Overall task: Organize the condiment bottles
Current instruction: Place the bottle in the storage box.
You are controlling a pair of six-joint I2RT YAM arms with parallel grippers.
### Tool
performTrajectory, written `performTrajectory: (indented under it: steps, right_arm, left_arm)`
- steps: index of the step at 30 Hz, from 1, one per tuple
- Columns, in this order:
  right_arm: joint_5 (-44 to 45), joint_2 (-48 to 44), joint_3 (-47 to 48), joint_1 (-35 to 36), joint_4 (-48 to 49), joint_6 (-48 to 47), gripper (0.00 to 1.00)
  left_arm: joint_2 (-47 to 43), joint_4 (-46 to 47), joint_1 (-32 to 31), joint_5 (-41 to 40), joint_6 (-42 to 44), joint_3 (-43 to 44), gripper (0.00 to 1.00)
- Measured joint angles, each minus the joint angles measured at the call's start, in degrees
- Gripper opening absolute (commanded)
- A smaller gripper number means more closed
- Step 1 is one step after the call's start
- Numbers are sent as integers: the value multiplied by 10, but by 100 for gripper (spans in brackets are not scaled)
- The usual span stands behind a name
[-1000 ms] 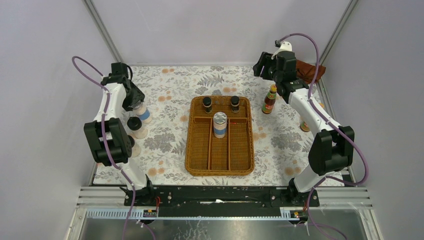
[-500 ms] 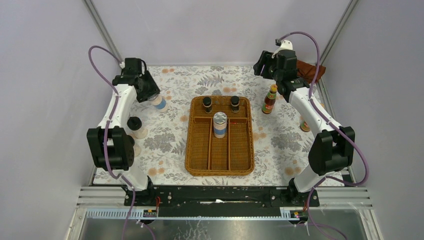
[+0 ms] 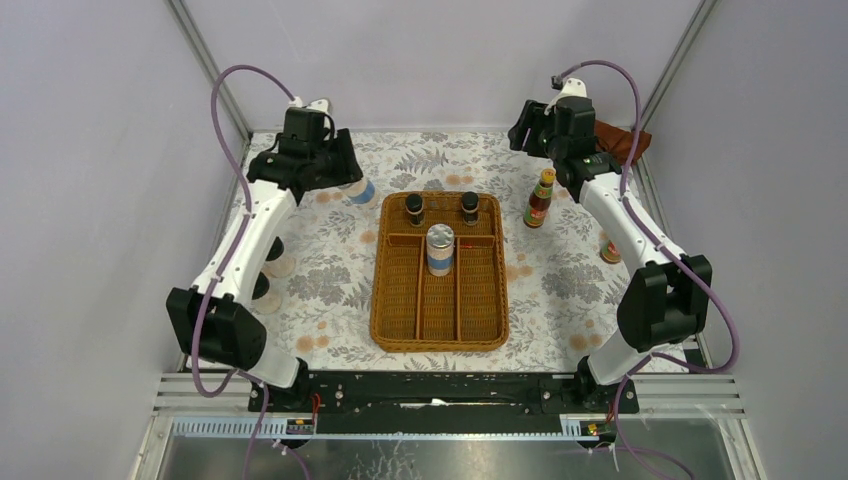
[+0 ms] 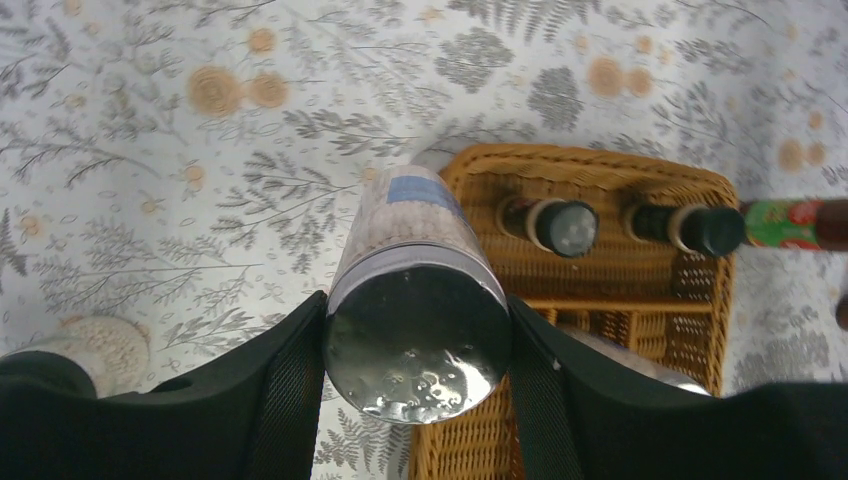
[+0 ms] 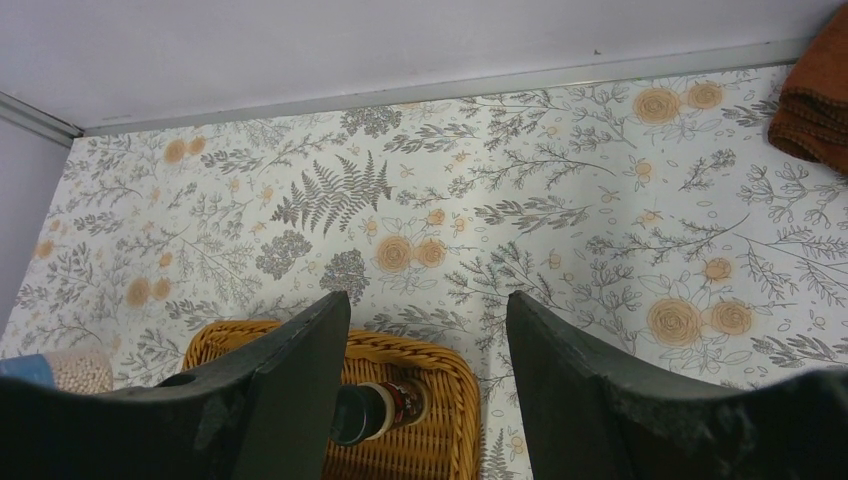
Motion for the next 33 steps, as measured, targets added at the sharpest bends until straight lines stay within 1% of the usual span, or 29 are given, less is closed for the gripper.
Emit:
performTrajectory:
  steps: [6, 21, 26, 33]
  right_arm:
    - [13, -3, 3, 0, -6, -3, 66]
    - [35, -18, 17, 0, -38, -14, 66]
    - [36, -23, 17, 0, -42, -18, 66]
    - [45, -28, 18, 0, -54, -21, 66]
  left_arm:
    - [-30, -4, -63, 2, 21, 5, 0]
    - [-104, -55, -226, -10, 62, -2, 0]
    - [-118, -80, -261, -14, 64, -15, 0]
    - [-134, -116, -288, -23, 65, -21, 0]
